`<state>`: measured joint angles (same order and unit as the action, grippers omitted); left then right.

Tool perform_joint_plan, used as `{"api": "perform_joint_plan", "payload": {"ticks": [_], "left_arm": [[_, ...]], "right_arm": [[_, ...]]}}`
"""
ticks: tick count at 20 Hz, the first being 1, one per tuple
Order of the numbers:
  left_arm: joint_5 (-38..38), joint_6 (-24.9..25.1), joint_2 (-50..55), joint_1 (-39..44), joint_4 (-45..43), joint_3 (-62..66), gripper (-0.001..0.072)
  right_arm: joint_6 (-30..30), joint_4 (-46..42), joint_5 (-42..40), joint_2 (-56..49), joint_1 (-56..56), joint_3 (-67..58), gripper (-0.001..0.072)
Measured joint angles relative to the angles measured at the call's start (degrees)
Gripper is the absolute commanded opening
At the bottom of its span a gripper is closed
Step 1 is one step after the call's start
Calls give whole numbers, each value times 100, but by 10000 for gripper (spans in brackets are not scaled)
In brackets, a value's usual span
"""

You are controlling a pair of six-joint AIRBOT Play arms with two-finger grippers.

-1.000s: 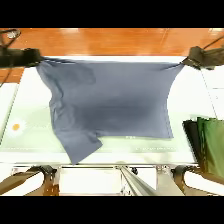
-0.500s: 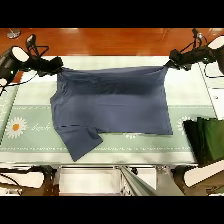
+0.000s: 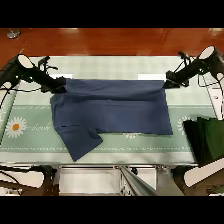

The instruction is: Fold the shirts.

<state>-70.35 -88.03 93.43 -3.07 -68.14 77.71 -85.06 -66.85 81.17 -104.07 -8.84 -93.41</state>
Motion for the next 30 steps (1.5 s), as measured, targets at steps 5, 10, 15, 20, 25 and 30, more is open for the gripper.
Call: {"api": "perform_joint_plan", "payload": {"ticks": [5, 10, 15, 20, 25, 30], "left_arm": [[-1172, 151, -197, -387, -393, 52, 704], [-1355, 417, -1287, -1001, -560, -1217, 703], [-1014, 793, -2686, -2269, 144, -3410, 703], [-479, 1248, -3434, -2859, 1412, -5025, 703], [175, 1587, -3591, -2559, 2286, -5836, 703], [577, 1718, -3617, -1987, 2546, -6052, 37]], "right_arm": [[-50, -378, 586, 431, -343, -133, 626], [-46, -407, 210, 1698, -1099, 911, 625], [868, 1143, -901, 3287, -1368, 3840, 624], [1650, 2389, -1425, 4275, -1344, 5740, 618], [1886, 2887, -1482, 4533, -1322, 6205, 618], [1921, 2852, -1261, 4583, -1543, 5775, 618]]}}
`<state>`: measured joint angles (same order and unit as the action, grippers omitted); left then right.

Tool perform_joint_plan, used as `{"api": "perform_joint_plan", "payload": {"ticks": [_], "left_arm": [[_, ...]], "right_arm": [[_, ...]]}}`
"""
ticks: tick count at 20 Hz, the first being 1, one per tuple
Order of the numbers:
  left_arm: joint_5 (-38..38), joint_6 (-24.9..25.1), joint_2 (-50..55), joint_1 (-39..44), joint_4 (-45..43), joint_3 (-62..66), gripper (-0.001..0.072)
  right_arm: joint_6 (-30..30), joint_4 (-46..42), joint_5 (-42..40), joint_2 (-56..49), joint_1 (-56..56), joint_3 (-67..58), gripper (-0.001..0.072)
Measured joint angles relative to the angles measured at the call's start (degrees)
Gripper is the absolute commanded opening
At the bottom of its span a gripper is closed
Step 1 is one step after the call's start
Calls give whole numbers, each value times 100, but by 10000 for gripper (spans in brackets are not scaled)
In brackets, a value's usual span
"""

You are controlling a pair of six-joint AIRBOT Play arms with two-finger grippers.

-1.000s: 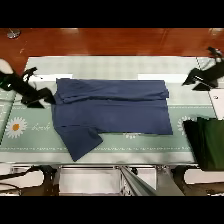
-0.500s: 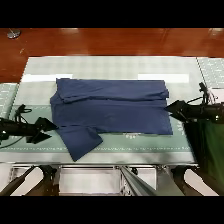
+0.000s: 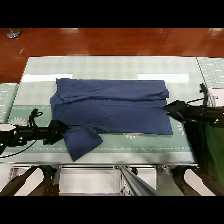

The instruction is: Fold the shirts.

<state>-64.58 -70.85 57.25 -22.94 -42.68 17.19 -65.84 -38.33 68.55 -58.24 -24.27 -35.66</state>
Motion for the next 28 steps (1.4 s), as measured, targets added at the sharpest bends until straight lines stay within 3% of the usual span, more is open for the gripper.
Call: {"api": "perform_joint_plan", "payload": {"ticks": [5, 8, 17, 24, 25, 26, 27, 28], "left_arm": [[76, 310, -9, 208, 46, -31, 20], [96, 387, -9, 243, 87, -33, 20], [197, 435, -9, 258, 116, -33, 20], [254, 442, -9, 258, 120, -33, 20], [251, 442, -9, 258, 120, -33, 21], [251, 439, -9, 258, 120, -33, 21], [251, 442, -9, 258, 120, -33, 21], [251, 442, -9, 258, 120, -33, 20]], "right_arm": [[-785, -1714, 590, 9, -656, -518, 618], [-1121, -2232, 881, 9, -791, -138, 617], [-1333, -2306, 531, -98, -442, 789, 618], [-1226, -1303, -90, -761, 70, 754, 596], [-1207, -1178, -190, -876, 138, 688, 464], [-1176, -1128, -372, -986, 210, 612, 210], [-1143, -1119, -516, -1088, 286, 509, 26], [-1067, -1027, -535, -1161, 361, 389, 25]]}}
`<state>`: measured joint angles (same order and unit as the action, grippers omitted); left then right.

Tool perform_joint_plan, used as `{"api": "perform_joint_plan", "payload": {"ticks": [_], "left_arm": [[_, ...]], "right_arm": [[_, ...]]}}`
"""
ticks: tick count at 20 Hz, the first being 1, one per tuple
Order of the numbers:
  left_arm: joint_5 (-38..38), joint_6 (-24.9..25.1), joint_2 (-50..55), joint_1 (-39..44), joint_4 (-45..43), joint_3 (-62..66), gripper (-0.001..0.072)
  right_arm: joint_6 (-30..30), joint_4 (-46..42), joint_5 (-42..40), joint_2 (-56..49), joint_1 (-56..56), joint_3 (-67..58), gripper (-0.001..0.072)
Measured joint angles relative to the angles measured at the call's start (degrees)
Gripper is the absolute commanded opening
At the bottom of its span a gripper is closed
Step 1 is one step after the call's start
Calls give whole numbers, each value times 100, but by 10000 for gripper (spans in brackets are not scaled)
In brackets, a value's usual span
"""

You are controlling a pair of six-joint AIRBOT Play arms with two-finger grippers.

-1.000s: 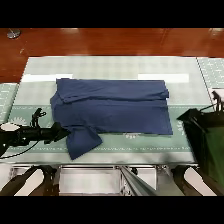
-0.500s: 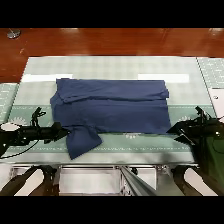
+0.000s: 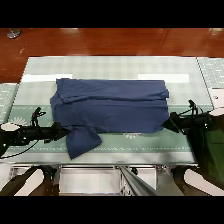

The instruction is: Fold the shirts.

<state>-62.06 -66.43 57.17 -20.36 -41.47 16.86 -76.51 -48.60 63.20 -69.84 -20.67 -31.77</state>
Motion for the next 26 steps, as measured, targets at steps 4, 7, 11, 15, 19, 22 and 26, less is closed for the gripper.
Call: {"api": "perform_joint_plan", "payload": {"ticks": [4, 7, 11, 15, 19, 22, 26], "left_arm": [[-63, -2, 0, -31, 0, 280, 20], [-85, -7, 15, -55, 76, 855, 20], [367, -101, 328, 133, 343, 1821, 20], [831, -201, 1346, 553, 439, 3069, 20], [1029, -507, 2653, 739, 468, 4404, 20], [984, -693, 3414, 898, 461, 5219, 26], [844, -807, 4009, 1025, 444, 5753, 701]], "right_arm": [[297, 190, 269, -153, 223, -656, 25], [293, 186, 470, -195, 284, -1266, 24], [186, 201, 448, -343, 407, -1987, 25], [120, 409, 251, -883, 461, -2699, 24], [151, 920, 109, -1700, 487, -3560, 24], [118, 1071, 103, -2354, 595, -4238, 27], [-181, 1123, -61, -3010, 734, -4881, 626]]}}
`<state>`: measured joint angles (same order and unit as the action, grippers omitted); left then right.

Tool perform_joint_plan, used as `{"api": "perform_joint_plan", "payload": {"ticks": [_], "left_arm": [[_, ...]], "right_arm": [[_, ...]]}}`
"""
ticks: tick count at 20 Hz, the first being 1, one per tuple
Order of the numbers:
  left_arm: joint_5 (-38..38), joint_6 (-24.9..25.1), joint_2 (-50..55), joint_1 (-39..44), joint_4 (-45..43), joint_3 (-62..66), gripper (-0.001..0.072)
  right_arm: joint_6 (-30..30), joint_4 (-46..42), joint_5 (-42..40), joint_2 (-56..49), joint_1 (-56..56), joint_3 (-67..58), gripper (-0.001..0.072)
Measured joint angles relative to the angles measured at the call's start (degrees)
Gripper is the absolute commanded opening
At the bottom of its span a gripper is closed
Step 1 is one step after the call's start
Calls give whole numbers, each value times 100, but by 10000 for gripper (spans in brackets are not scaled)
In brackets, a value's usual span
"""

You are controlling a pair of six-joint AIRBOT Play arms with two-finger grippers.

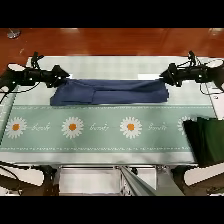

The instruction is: Fold the shirts.

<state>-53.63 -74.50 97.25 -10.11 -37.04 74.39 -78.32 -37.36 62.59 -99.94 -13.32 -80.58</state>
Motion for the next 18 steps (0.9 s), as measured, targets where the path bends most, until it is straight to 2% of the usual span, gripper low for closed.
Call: {"api": "perform_joint_plan", "payload": {"ticks": [2, 5, 8, 10, 12, 15, 18], "left_arm": [[-380, -61, 109, -151, -219, 190, 700], [-1241, -481, 114, -647, -1010, 402, 701], [-1735, -728, -286, -1167, -1808, 181, 700], [-1613, -763, -811, -1314, -2044, -308, 700], [-1012, -732, -1532, -1276, -2153, -1012, 701], [-111, -686, -2664, -898, -2052, -2076, 701], [278, -673, -3300, -339, -1969, -2643, 701]], "right_arm": [[-83, 33, 44, -144, -94, -234, 626], [-107, -50, 420, -195, -503, -461, 625], [-214, -817, 1036, -210, -907, -546, 625], [-363, -1447, 1346, -234, -994, -529, 625], [-413, -1797, 1486, -315, -962, -474, 625], [-415, -1878, 1604, -490, -715, -439, 624], [-407, -1683, 1589, -675, -417, -428, 618]]}}
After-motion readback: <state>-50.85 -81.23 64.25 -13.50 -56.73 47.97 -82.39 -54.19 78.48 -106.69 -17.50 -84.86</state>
